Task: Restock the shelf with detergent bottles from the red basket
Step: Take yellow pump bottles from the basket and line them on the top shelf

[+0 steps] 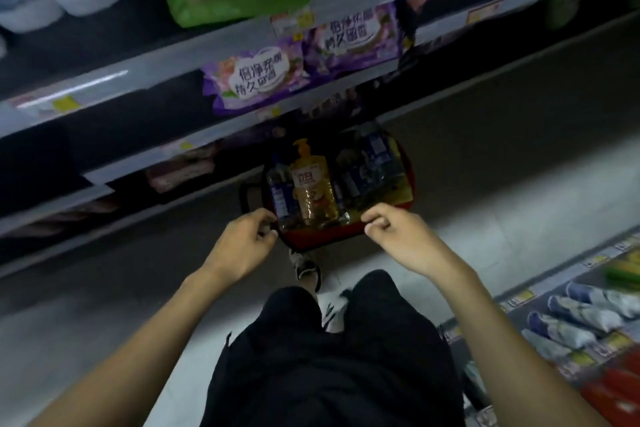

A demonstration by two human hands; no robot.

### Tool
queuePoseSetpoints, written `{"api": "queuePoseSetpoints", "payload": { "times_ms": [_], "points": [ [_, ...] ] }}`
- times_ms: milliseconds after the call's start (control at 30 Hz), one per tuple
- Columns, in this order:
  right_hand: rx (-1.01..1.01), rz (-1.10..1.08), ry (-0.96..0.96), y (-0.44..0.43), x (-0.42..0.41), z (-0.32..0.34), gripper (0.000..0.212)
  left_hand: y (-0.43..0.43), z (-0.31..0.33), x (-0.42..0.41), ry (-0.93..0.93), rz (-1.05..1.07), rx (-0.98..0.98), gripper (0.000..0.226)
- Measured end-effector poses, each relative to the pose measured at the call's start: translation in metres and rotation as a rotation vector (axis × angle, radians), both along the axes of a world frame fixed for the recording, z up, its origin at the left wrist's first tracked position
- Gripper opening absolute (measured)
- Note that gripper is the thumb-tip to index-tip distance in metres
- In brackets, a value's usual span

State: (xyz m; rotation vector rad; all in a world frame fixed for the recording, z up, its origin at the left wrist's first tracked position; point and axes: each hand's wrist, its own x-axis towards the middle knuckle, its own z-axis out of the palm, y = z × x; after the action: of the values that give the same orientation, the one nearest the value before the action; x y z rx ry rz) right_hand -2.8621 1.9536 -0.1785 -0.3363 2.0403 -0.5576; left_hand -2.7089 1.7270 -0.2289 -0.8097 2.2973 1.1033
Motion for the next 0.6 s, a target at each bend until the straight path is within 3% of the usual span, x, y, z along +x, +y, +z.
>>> {"api": "queuePoseSetpoints", "payload": {
  "times_ms": [200, 267, 467, 600],
  "points": [
    [0.053, 0.052, -0.063, -0.022, -0.056, -0.102, 0.019, 0.003, -0.079, -0.049, -0.213, 0.219, 0.149, 0.023],
    [0.061, 0.023, -0.075, -0.032, -0.068, -0.142, 0.018, 0.004, -0.108, -0.065, -0.239, 0.310, 0.171, 0.035],
    [0.043, -0.026, -0.149, -0.058, -0.088, -0.249, 0.044, 0.007, -0.204, -0.099, -0.185, 0.699, 0.284, 0.043],
    [-0.010, -0.064, -0.255, -0.066, -0.095, -0.294, 0.048, 0.015, -0.249, -0.118, -0.134, 0.852, 0.344, 0.018]
  ]
}}
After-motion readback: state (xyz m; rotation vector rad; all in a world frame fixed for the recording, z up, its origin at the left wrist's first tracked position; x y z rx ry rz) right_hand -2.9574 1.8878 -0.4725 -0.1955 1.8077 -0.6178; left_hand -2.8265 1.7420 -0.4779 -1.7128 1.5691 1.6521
